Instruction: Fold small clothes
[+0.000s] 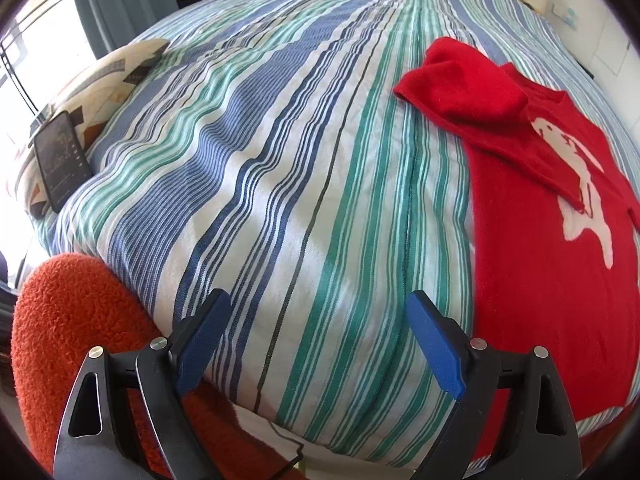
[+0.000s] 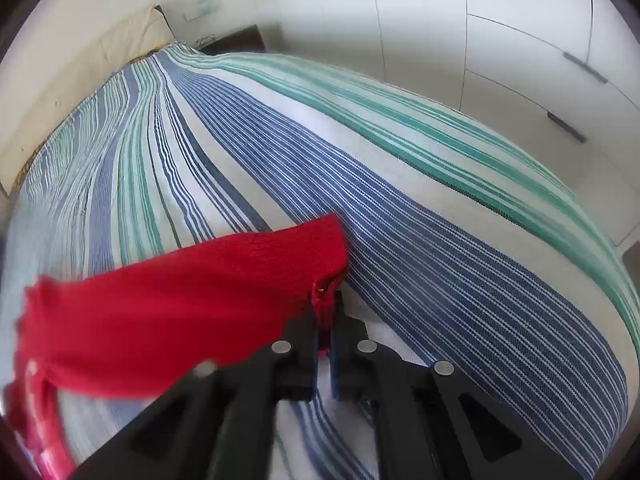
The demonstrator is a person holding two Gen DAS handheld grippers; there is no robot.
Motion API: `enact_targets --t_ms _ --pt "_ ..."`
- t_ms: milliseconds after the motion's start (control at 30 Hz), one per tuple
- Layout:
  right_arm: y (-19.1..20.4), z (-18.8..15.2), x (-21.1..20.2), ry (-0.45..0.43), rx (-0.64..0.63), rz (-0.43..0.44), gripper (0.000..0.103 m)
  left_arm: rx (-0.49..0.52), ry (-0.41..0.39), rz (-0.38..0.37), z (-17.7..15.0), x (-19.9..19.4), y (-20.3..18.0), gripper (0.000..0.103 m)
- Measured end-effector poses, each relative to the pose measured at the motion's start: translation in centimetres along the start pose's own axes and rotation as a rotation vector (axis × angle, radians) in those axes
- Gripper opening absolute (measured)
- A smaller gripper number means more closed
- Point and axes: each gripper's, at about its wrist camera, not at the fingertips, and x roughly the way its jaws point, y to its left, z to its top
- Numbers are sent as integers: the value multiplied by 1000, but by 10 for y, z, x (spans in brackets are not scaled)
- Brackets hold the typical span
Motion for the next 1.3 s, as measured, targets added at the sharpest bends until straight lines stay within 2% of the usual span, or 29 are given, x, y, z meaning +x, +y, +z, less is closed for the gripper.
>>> enact_targets --t_ms 100,167,200,233,267,300,333,400,467,533,600,700,800,833,867,900,933,1000,1100,1200,1300 --pt "11 -4 -2 -10 -91 -75 5 19 -11 10 0 -4 -3 91" --pt "14 -6 -6 -21 -113 -91 16 52 -30 15 3 -11 -9 91" --pt "11 -6 -9 -26 -102 -85 28 74 -47 14 6 -17 -14 91" --pt "6 -5 -15 -36 -79 -73 48 110 -75 6 10 -24 -20 91" --pt "1 -4 -22 -57 -50 -61 59 159 -112 -9 14 -33 -29 91" --pt "-3 0 -32 -89 -18 -59 74 219 -151 -28 20 -42 -40 91" --pt "-8 2 -45 -129 12 -63 78 290 -184 -52 25 -50 -54 91" --pt "-18 6 -72 -195 49 -69 79 442 -222 -125 37 -61 -89 92" --pt "-24 8 -99 -227 50 -58 79 614 -206 -222 44 -62 -130 96" --pt "-19 5 -124 -240 -4 -19 79 800 -178 -303 45 -54 -173 96" --pt "-11 -6 -147 -252 -99 12 79 950 -183 -278 44 -37 -211 96" --pt "4 -28 -170 -260 -207 69 79 1027 -131 -218 51 3 -248 85" --pt "6 -57 -181 -259 -247 104 79 1000 -61 -212 61 37 -260 71" --pt "8 -62 -182 -254 -257 109 79 974 -44 -237 65 43 -259 58" --pt "11 -67 -184 -259 -270 105 79 933 -28 -272 70 46 -257 34" --pt "14 -69 -187 -278 -286 93 79 886 -25 -282 75 45 -252 17" --pt "16 -71 -189 -296 -300 84 79 841 -29 -279 82 41 -247 10" --pt "20 -73 -189 -301 -315 81 79 700 -58 -355 105 23 -220 9" --pt "20 -72 -185 -288 -313 85 79 390 -128 -419 156 -9 -142 9" --pt "20 -71 -182 -279 -311 86 79 75 -177 -398 196 -15 -42 10" --pt "20 -70 -182 -280 -311 85 79 -125 -180 -277 211 10 45 10"
